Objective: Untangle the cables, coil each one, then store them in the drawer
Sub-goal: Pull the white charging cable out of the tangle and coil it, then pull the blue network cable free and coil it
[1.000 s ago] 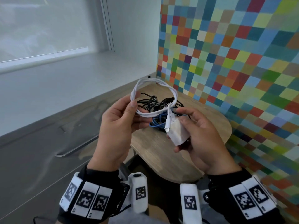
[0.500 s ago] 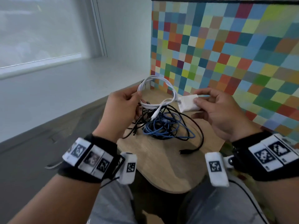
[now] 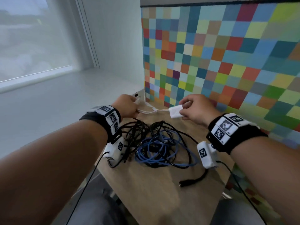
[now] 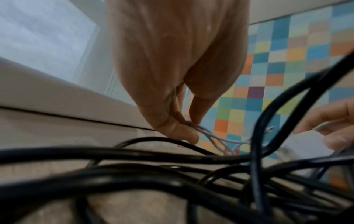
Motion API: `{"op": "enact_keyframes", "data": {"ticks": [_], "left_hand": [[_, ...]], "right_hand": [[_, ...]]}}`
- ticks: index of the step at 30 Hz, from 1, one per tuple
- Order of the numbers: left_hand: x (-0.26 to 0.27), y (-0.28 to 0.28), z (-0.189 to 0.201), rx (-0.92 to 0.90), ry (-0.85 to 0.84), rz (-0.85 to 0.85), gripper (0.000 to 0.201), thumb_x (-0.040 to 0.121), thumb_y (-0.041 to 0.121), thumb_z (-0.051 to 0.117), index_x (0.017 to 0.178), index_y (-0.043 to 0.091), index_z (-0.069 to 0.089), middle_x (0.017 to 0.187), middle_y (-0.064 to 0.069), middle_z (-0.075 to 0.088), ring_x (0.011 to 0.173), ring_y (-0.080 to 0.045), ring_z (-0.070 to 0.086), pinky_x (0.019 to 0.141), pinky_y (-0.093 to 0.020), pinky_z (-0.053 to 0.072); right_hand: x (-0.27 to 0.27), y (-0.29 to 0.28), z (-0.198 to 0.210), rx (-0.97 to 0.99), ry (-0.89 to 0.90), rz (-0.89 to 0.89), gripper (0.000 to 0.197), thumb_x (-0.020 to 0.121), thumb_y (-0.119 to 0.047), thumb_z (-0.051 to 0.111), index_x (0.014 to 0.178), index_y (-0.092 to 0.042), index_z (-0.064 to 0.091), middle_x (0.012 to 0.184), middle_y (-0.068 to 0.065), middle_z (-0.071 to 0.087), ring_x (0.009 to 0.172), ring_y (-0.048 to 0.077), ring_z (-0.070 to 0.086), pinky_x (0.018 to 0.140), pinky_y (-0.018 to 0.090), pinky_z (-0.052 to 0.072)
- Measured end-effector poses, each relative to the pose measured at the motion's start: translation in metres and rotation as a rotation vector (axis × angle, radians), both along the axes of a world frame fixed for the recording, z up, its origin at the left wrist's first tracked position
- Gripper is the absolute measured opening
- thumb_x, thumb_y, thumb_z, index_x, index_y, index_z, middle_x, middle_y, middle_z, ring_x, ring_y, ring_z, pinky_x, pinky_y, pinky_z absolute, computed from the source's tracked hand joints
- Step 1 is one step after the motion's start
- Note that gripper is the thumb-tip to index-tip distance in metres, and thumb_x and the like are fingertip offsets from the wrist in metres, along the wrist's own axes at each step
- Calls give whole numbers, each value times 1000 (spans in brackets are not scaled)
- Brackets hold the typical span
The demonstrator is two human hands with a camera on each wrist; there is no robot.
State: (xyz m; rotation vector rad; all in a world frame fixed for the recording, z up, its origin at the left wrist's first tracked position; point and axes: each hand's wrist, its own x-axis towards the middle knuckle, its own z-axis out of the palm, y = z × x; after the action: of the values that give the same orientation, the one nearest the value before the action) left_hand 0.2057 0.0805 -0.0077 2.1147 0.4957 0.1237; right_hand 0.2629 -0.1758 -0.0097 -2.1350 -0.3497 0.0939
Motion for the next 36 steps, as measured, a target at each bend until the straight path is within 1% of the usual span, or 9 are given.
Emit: {"op": "enact_keyframes", "data": {"ticks": [5, 8, 13, 16, 23, 26, 29, 33, 36], "left_hand": [[14, 12, -7, 462, 200, -162, 25, 92, 20, 64, 107, 4, 76, 99, -13, 76, 99, -32, 70, 91, -44, 58], [15, 14, -6, 605, 232, -200, 38, 95, 37, 64, 101, 3, 77, 106, -11, 74, 103, -29, 67, 95, -42, 55], [7, 12, 4, 578, 131, -165, 41, 97, 44, 64, 107, 4, 72, 113, -10, 67, 107, -25, 62, 93, -33, 46], [-13, 2, 18, 555, 56, -199, 38, 96, 44, 67, 120, 15, 73, 124, -1, 69, 108, -19, 61, 95, -30, 47], [-96, -27, 47, 586, -76, -285, 21, 94, 47, 65, 105, 32, 75, 101, 14, 70, 94, -9, 63, 83, -24, 45], [-127, -37, 47, 559, -128, -242, 18, 94, 48, 65, 106, 37, 73, 99, 18, 69, 87, -1, 61, 78, -21, 43], [-147, -43, 38, 491, -165, -203, 15, 95, 43, 65, 105, 37, 74, 97, 20, 70, 85, 5, 60, 75, -21, 44], [-164, -46, 30, 416, -165, -161, 12, 94, 41, 67, 103, 37, 75, 97, 24, 70, 87, 7, 60, 77, -18, 44], [-173, -45, 33, 457, -137, -161, 14, 95, 41, 65, 106, 38, 73, 104, 22, 69, 95, -4, 63, 86, -24, 48]], "right_hand": [[21, 4, -12, -142, -21, 24, 27, 83, 2, 78, 83, -24, 69, 96, 8, 70, 84, 34, 75, 72, 50, 66], [27, 2, -14, -188, 19, 31, 21, 86, -1, 76, 101, -15, 73, 95, 8, 73, 81, 32, 76, 78, 50, 65], [21, -7, -8, -315, -9, 59, 38, 88, -19, 80, 124, -18, 71, 113, 2, 70, 102, 24, 69, 95, 45, 59], [3, -8, 7, -371, -94, 87, 30, 89, -26, 79, 119, -23, 73, 111, -1, 71, 105, 20, 66, 96, 38, 55], [-94, -7, 57, -417, -170, 339, 22, 91, -52, 71, 90, -30, 75, 91, -13, 71, 87, 5, 65, 77, 31, 53], [-132, -1, 57, -549, -116, 485, 45, 84, -67, 70, 116, -36, 71, 108, -17, 69, 97, 3, 64, 83, 29, 54], [-148, 12, 39, -668, -201, 508, 59, 86, -59, 73, 137, -32, 59, 121, -11, 66, 101, 10, 61, 85, 30, 53], [-142, 14, 25, -537, -229, 382, 13, 95, -22, 65, 102, -27, 74, 91, -11, 67, 86, 15, 64, 64, 26, 44], [-134, 2, 32, -328, -162, 283, 18, 94, -15, 65, 81, -25, 71, 81, -9, 70, 78, 11, 65, 67, 30, 49]]}}
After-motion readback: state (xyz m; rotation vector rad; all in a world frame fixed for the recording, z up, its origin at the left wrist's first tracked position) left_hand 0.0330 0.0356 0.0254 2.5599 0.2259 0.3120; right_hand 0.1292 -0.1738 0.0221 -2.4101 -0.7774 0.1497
